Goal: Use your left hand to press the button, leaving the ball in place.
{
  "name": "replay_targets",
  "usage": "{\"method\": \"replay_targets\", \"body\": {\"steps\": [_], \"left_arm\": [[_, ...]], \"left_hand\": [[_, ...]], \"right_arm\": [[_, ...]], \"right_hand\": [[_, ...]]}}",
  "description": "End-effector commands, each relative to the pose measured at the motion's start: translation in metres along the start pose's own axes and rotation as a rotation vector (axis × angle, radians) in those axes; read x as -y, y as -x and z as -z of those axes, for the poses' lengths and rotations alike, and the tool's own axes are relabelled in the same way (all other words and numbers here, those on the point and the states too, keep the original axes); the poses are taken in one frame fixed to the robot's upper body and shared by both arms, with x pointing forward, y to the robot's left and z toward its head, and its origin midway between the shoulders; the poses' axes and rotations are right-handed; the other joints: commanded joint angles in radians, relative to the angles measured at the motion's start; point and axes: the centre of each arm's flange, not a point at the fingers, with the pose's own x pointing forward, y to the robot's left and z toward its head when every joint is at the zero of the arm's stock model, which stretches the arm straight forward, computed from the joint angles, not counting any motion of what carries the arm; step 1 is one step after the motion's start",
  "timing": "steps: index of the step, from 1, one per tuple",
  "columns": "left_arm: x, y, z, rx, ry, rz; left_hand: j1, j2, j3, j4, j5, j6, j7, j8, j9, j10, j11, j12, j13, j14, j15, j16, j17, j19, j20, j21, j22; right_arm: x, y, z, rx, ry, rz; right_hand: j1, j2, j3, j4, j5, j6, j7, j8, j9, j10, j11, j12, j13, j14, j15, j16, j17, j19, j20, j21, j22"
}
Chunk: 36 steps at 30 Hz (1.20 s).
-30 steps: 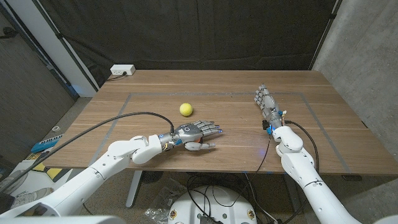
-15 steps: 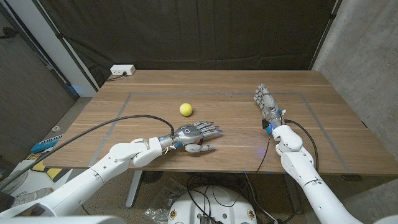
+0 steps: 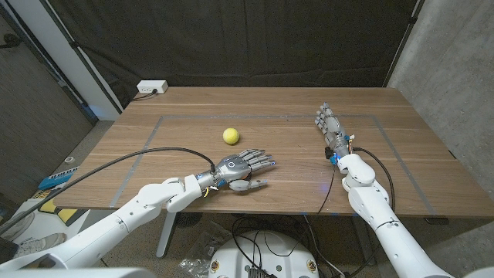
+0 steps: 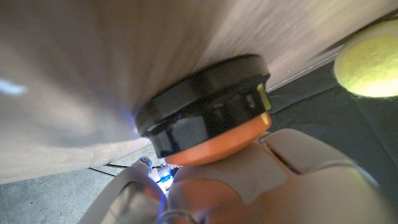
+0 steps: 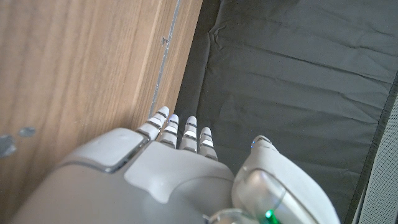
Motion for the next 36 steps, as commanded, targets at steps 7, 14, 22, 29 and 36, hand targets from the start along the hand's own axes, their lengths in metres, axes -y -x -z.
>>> {"method": "replay_targets", "body": {"steps": [7,14,22,29,36], "left_arm": [[0.029,-0.004,0.008,0.005,0.120,0.207],[0.036,-0.006,0.010,0.002,0.120,0.292],[0.042,-0.010,0.011,0.019,0.112,0.403],[0.029,-0.014,0.021,0.003,0.132,0.367],[-0.011,-0.015,0.037,-0.073,0.105,0.148]], "left_hand": [[0.001,0.088,-0.018,-0.001,-0.004,-0.452,0.005,-0.005,0.005,-0.463,0.008,-0.005,0.006,-0.484,-0.015,0.004,0.006,-0.488,-0.001,-0.006,0.009],[0.001,0.085,-0.028,-0.001,-0.006,-0.484,0.005,-0.007,0.006,-0.475,0.016,-0.002,0.006,-0.492,-0.010,0.006,0.007,-0.496,0.004,-0.008,0.012],[-0.002,0.077,-0.043,-0.001,-0.008,-0.517,0.009,-0.010,0.007,-0.490,0.030,-0.002,0.006,-0.500,-0.003,0.006,0.007,-0.504,0.010,-0.009,0.015],[-0.003,0.072,-0.054,-0.001,-0.008,-0.522,0.006,-0.005,0.008,-0.486,0.028,0.004,0.007,-0.497,-0.003,0.010,0.008,-0.499,0.013,-0.007,0.018],[-0.004,0.072,-0.066,0.000,-0.008,-0.508,0.010,0.005,0.009,-0.481,0.028,0.010,0.007,-0.490,0.000,0.015,0.008,-0.494,0.013,-0.004,0.021]], "right_arm": [[0.000,-0.008,0.005,-0.008,0.005,0.006],[-0.001,-0.011,0.005,-0.004,0.002,0.014],[-0.003,-0.013,0.002,0.015,-0.005,0.036],[-0.002,-0.015,0.001,0.029,-0.007,0.050],[0.000,-0.016,0.001,0.029,-0.006,0.053]], "right_hand": [[-0.009,-0.002,0.006,0.001,0.003,0.002,-0.004,-0.002,0.004,0.008,-0.003,0.000,0.006,0.008,0.009,0.003,0.003,0.002,0.011,0.004,0.005],[-0.010,-0.002,0.007,0.001,0.004,-0.005,-0.008,-0.004,0.004,0.006,-0.004,-0.001,0.006,0.008,0.008,0.003,0.003,0.003,0.010,0.004,0.005],[-0.013,-0.003,0.008,0.002,0.004,-0.025,-0.021,-0.010,0.004,-0.004,-0.006,-0.005,0.006,0.010,0.008,0.003,0.003,0.004,0.011,0.004,0.005],[-0.014,-0.003,0.008,0.002,0.004,-0.033,-0.026,-0.011,0.004,-0.008,-0.008,-0.006,0.006,0.012,0.007,0.003,0.003,0.006,0.011,0.005,0.005],[-0.015,-0.004,0.009,0.002,0.005,-0.035,-0.025,-0.010,0.004,-0.009,-0.009,-0.006,0.006,0.011,0.008,0.003,0.003,0.006,0.011,0.005,0.005]]}}
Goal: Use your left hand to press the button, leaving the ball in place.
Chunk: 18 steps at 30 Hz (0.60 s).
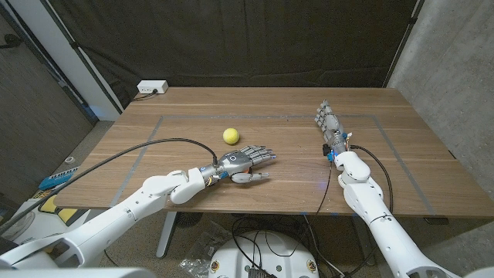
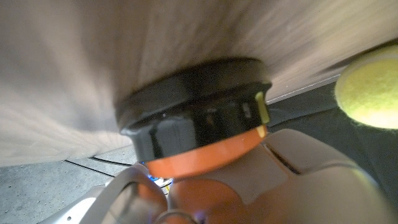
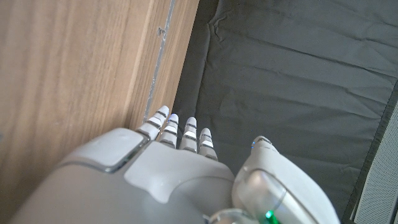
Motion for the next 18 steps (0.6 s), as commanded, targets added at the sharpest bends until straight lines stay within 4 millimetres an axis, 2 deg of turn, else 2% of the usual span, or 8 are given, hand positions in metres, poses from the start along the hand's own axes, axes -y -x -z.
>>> {"method": "replay_targets", "body": {"steps": [1,3,4,10,18], "left_arm": [[-0.018,0.004,0.017,-0.068,-0.012,0.064],[-0.024,0.005,0.018,-0.076,-0.016,0.039],[-0.036,0.005,0.020,-0.089,-0.022,-0.007],[-0.068,0.009,0.024,-0.113,-0.016,-0.137],[-0.091,0.014,0.027,-0.154,-0.042,-0.259]], "left_hand": [[-0.002,0.071,-0.009,0.001,-0.001,-0.501,0.003,0.010,0.004,-0.480,0.004,0.012,0.002,-0.487,-0.001,0.012,0.003,-0.493,0.006,0.004,0.003],[-0.002,0.072,-0.011,0.001,0.000,-0.496,0.003,0.012,0.004,-0.477,0.003,0.014,0.002,-0.484,0.000,0.013,0.003,-0.493,0.007,0.005,0.004],[-0.002,0.073,-0.013,0.001,0.000,-0.491,0.003,0.014,0.004,-0.471,0.002,0.016,0.002,-0.481,-0.001,0.015,0.003,-0.492,0.007,0.005,0.004],[0.000,0.077,-0.019,0.001,0.001,-0.478,0.000,0.019,0.004,-0.459,0.001,0.021,0.001,-0.466,-0.004,0.020,0.002,-0.480,0.009,0.011,0.006],[0.003,0.082,-0.027,-0.001,0.004,-0.456,-0.001,0.027,0.003,-0.440,-0.001,0.028,0.000,-0.449,-0.005,0.025,0.000,-0.461,0.012,0.020,0.007]], "right_arm": [[0.002,-0.002,0.000,0.010,-0.002,0.016],[0.002,-0.002,0.000,0.010,-0.002,0.015],[0.003,-0.002,0.000,0.011,-0.003,0.016],[0.003,-0.002,0.002,0.013,-0.007,0.015],[0.004,-0.001,0.002,0.015,-0.010,0.017]], "right_hand": [[-0.007,-0.002,0.009,0.002,0.005,-0.008,-0.007,-0.001,0.004,0.000,0.002,-0.002,0.001,0.005,0.003,0.003,0.003,0.000,0.005,0.005,0.005],[-0.007,-0.002,0.009,0.002,0.005,-0.008,-0.007,-0.001,0.004,0.000,0.002,-0.002,0.001,0.006,0.002,0.003,0.003,0.000,0.005,0.005,0.005],[-0.007,-0.002,0.009,0.002,0.005,-0.008,-0.007,-0.001,0.004,0.000,0.001,-0.002,0.001,0.005,0.002,0.002,0.003,0.000,0.005,0.005,0.005],[-0.007,-0.002,0.010,0.002,0.005,-0.008,-0.008,0.001,0.004,0.000,0.001,-0.001,0.001,0.005,0.003,0.002,0.002,-0.001,0.005,0.004,0.005],[-0.009,-0.003,0.010,0.002,0.005,-0.007,-0.008,0.002,0.004,-0.001,0.001,-0.001,0.001,0.004,0.003,0.002,0.002,-0.001,0.006,0.004,0.005]]}}
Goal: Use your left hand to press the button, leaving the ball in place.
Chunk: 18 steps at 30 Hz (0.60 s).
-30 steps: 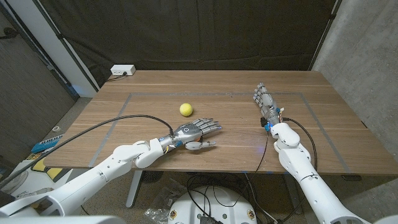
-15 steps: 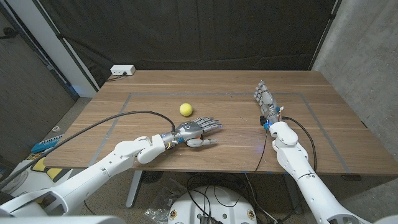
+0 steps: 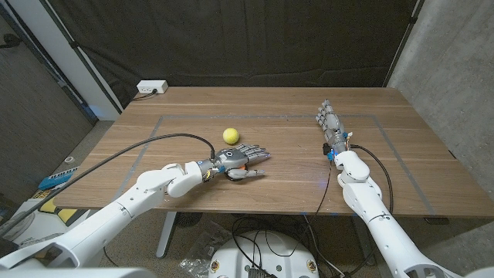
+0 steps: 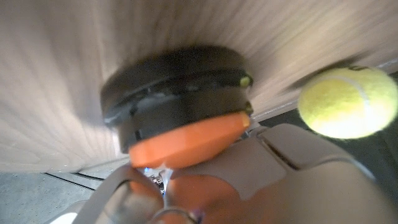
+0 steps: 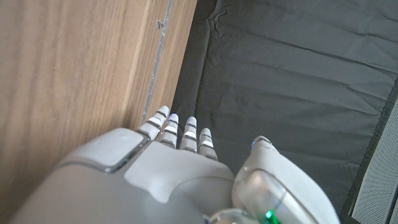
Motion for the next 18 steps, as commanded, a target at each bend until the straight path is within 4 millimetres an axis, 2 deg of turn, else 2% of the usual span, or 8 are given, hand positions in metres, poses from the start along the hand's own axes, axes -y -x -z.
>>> {"method": "replay_targets", "body": {"steps": [1,9,18], "left_arm": [[-0.053,0.005,0.008,-0.053,-0.007,-0.251],[-0.069,0.010,0.011,-0.075,0.004,-0.331],[-0.078,0.018,0.015,-0.091,0.037,-0.368]], "left_hand": [[0.001,0.096,-0.005,-0.001,0.004,-0.453,-0.001,0.011,0.003,-0.439,-0.001,0.010,0.003,-0.448,-0.006,0.009,0.001,-0.465,0.006,0.009,0.002],[0.004,0.100,-0.008,-0.003,0.006,-0.440,-0.003,0.014,0.002,-0.421,-0.002,0.015,0.002,-0.435,-0.006,0.012,-0.001,-0.452,0.009,0.015,0.002],[0.007,0.102,-0.012,-0.005,0.009,-0.416,-0.003,0.019,0.001,-0.395,-0.004,0.022,0.001,-0.414,-0.003,0.015,-0.004,-0.428,0.011,0.026,0.001]], "right_arm": [[0.001,0.000,0.001,0.004,-0.008,0.003],[0.001,0.002,0.001,0.007,-0.009,0.005],[-0.001,0.005,0.000,0.005,-0.010,0.007]], "right_hand": [[-0.009,-0.003,0.006,-0.002,0.005,-0.004,-0.003,0.002,0.004,0.000,0.001,-0.001,0.004,0.004,0.003,0.002,0.003,-0.001,0.006,0.004,0.005],[-0.011,-0.004,0.006,-0.002,0.005,-0.004,-0.004,0.003,0.004,0.000,0.001,-0.001,0.004,0.004,0.002,0.002,0.003,-0.001,0.006,0.004,0.005],[-0.012,-0.005,0.006,-0.003,0.005,-0.005,-0.003,0.004,0.004,0.000,0.001,0.000,0.004,0.004,0.003,0.001,0.002,-0.001,0.006,0.004,0.005]]}}
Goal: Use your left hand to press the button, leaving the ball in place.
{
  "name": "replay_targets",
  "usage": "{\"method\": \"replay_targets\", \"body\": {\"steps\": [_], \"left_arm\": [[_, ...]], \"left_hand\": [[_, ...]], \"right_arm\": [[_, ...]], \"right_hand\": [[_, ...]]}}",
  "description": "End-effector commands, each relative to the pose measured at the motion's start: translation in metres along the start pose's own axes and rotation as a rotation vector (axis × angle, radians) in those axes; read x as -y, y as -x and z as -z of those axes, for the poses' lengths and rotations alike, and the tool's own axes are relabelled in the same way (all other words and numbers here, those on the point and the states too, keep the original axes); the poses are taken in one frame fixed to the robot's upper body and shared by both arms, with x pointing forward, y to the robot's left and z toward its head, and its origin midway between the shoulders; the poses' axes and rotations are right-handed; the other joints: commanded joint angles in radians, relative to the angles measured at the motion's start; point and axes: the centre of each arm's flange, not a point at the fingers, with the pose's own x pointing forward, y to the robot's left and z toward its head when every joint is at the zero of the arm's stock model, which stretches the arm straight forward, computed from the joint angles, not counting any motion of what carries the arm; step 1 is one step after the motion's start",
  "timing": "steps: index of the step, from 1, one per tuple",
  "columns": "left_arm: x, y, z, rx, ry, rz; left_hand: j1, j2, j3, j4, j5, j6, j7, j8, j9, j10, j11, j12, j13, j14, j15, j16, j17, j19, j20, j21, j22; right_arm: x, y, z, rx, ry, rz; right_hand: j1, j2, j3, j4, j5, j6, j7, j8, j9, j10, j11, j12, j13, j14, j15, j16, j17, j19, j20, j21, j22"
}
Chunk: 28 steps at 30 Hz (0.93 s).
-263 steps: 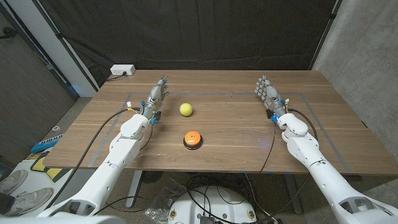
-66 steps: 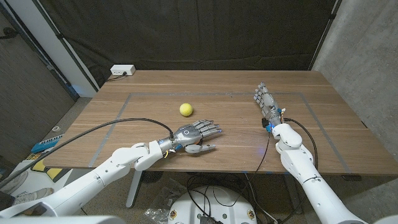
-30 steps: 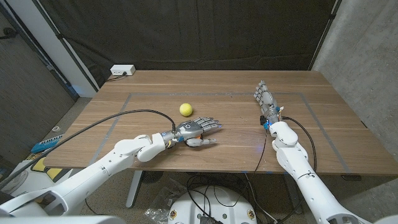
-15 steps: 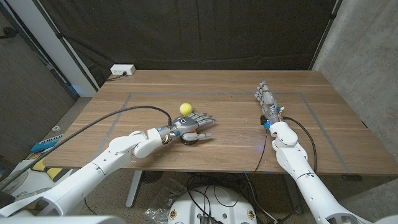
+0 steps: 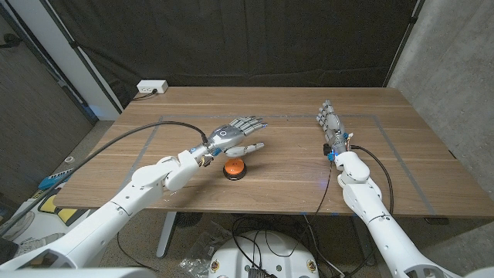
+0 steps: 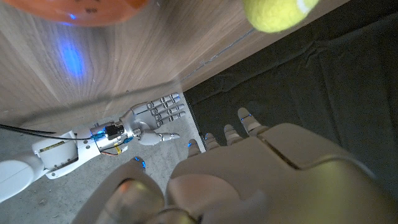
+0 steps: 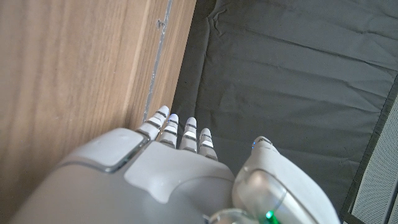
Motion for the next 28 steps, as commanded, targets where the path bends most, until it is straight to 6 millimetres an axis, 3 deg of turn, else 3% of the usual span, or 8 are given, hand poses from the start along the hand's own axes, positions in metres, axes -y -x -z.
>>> {"method": "replay_targets", "body": {"steps": [1,17,28], "left_arm": [[-0.022,0.005,0.007,-0.037,0.034,-0.090],[-0.039,0.017,0.041,-0.112,0.186,-0.203],[-0.030,0.010,0.064,-0.133,0.314,-0.231]], "left_hand": [[-0.003,0.091,-0.004,0.001,0.009,-0.415,-0.003,0.005,0.001,-0.394,-0.004,0.007,0.001,-0.412,-0.003,0.009,0.000,-0.421,0.006,0.008,0.001],[0.020,0.092,-0.001,-0.012,0.024,-0.316,-0.002,0.020,-0.004,-0.287,-0.004,0.028,-0.002,-0.308,-0.006,0.020,-0.011,-0.303,0.033,0.057,-0.011],[0.030,0.092,0.006,-0.018,0.029,-0.285,-0.003,0.023,-0.005,-0.266,0.001,0.027,-0.003,-0.289,-0.009,0.014,-0.014,-0.279,0.033,0.066,-0.018]], "right_arm": [[-0.002,0.003,-0.001,0.002,-0.003,0.003],[-0.005,0.004,-0.010,0.006,0.034,0.020],[-0.001,0.014,-0.014,0.004,0.044,0.072]], "right_hand": [[-0.008,-0.001,0.006,-0.003,0.005,-0.005,-0.004,0.004,0.004,0.000,0.001,0.000,0.004,0.004,0.003,0.001,0.002,-0.001,0.006,0.004,0.005],[-0.009,-0.003,0.007,-0.004,0.006,-0.001,-0.003,0.007,0.004,0.009,0.005,0.004,0.004,0.005,0.003,0.002,0.002,-0.001,0.006,0.004,0.005],[-0.010,-0.003,0.008,-0.005,0.006,0.000,-0.002,0.007,0.004,0.008,0.005,0.003,0.004,0.006,0.003,0.002,0.002,0.000,0.007,0.004,0.005]]}}
